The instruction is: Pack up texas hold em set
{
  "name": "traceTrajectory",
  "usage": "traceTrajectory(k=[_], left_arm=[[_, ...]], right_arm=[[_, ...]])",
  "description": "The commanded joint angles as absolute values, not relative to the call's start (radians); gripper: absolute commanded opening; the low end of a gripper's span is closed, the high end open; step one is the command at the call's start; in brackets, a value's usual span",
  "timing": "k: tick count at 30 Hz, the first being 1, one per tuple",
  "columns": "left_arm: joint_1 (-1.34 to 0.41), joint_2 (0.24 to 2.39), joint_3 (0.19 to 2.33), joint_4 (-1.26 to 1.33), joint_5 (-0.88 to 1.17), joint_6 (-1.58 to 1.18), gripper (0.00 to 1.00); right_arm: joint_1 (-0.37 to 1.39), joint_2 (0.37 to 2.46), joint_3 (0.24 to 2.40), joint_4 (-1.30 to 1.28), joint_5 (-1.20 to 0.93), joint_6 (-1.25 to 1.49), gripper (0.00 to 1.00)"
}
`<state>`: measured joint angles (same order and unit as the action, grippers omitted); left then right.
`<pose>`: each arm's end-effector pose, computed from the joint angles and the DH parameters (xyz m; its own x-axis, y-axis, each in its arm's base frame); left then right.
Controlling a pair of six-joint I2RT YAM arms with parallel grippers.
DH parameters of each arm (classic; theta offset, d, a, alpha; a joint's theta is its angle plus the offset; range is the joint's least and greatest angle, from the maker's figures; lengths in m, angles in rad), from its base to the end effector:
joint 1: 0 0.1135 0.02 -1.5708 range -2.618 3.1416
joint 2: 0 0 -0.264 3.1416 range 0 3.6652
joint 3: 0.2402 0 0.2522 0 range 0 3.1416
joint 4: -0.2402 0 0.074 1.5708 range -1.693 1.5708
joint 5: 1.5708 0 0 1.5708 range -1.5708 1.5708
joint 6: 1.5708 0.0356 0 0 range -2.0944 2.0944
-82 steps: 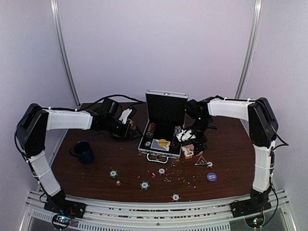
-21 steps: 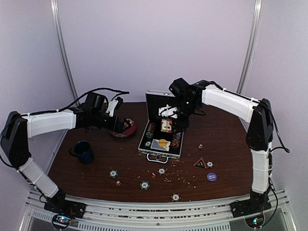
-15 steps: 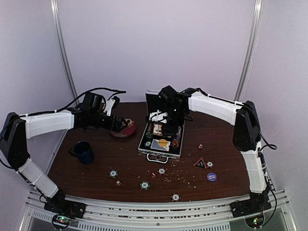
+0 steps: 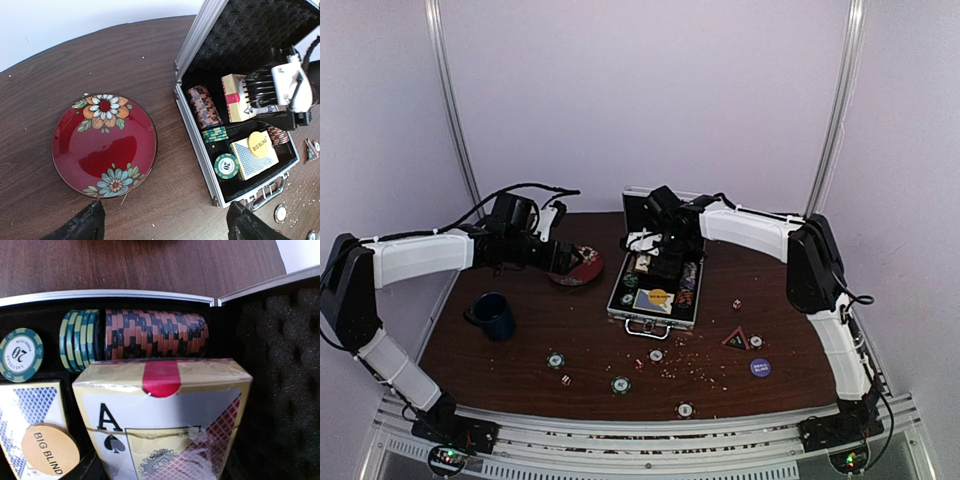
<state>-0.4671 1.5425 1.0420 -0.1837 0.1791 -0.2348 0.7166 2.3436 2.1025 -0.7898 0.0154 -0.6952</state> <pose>0.3014 -0.1591 0.2436 -0.6806 0.0869 -0.7275 0.4195 0.8602 -0.2898 0.3871 0.3364 0.2083 -0.0798 -0.9189 -0.3863 -0.9140 0.2221 -0.3394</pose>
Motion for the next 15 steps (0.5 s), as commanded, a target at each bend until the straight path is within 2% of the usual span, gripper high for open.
traceTrajectory(k=[1, 15], left_arm=[[-0.459, 1.528, 1.036, -0.146, 0.180, -0.243, 0.87], [-0.460, 1.519, 1.035, -0.138, 0.200, -0.245, 0.86]], right_arm=[[0.696, 2.362, 2.126, -0.755, 0.065, -0.683, 0.48], [0.689, 2.401, 2.117, -0.827, 0.069, -0.715, 0.51]])
